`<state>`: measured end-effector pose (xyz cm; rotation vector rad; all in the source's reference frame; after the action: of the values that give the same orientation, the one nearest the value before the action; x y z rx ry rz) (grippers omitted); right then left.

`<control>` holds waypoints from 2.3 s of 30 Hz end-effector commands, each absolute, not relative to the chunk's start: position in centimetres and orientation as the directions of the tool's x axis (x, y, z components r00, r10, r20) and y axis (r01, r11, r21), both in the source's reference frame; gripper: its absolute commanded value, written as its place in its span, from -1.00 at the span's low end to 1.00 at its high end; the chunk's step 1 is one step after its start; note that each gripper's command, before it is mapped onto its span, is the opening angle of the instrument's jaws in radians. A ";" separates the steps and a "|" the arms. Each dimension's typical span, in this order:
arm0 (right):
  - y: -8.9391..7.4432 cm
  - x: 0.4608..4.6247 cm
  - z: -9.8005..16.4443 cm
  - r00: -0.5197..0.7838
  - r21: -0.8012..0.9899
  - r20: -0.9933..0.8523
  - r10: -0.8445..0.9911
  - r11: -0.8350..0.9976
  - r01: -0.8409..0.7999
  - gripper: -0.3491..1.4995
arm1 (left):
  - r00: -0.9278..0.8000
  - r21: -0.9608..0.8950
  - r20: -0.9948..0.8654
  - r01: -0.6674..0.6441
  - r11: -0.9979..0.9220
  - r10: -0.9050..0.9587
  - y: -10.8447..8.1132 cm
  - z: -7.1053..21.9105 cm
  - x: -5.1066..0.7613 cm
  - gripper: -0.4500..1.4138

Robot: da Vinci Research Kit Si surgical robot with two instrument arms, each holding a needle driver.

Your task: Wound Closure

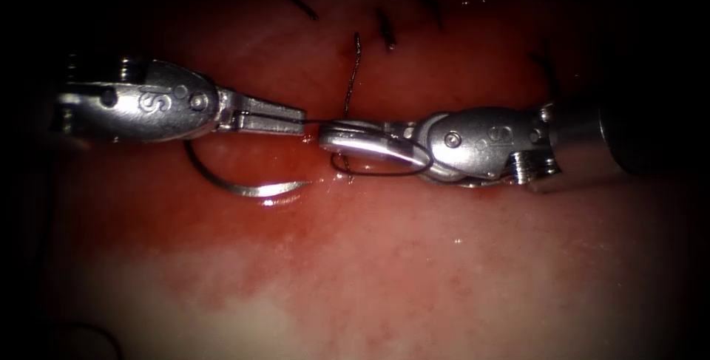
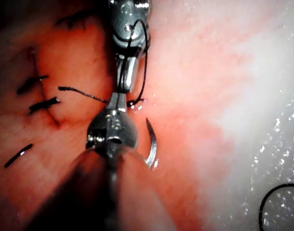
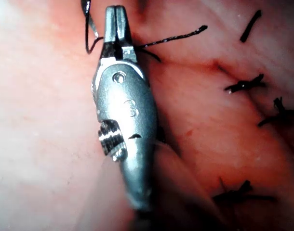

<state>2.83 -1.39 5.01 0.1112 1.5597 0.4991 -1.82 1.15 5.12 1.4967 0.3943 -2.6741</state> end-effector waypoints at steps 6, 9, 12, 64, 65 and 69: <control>-1.5 2.90 5.0 -0.089 0.405 -0.914 0.395 0.895 -0.187 -1.00 | -0.534 -0.208 -0.840 0.159 -0.965 0.093 1.2 5.2 -1.81 -1.00; -1.5 2.96 5.0 -0.107 0.411 -0.911 0.398 0.897 -0.160 -1.00 | -0.540 -0.206 -0.836 0.149 -0.967 0.095 1.2 5.3 -1.90 -1.00; -1.5 2.98 4.9 -0.135 0.418 -0.907 0.399 0.890 -0.181 -1.00 | -0.547 -0.201 -0.833 0.149 -0.968 0.089 1.1 5.3 -1.95 -1.00; -1.3 2.76 5.0 -0.422 0.654 -0.473 0.773 -0.012 -0.756 0.51 | -0.506 -0.175 -0.851 0.018 -0.984 0.142 0.9 5.4 -2.35 -1.00; -1.3 2.75 5.0 -0.421 0.653 -0.474 0.773 -0.012 -0.757 0.53 | -0.508 -0.176 -0.849 0.019 -0.984 0.142 0.9 5.4 -2.35 -1.00; -1.3 2.72 5.0 -0.423 0.648 -0.472 0.773 -0.021 -0.762 0.54 | -0.511 -0.177 -0.848 0.023 -0.984 0.141 0.9 5.5 -2.36 -1.00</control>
<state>2.66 -1.26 4.99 0.0102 1.0663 1.6988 -2.30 1.02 5.44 1.5806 0.2594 -2.7820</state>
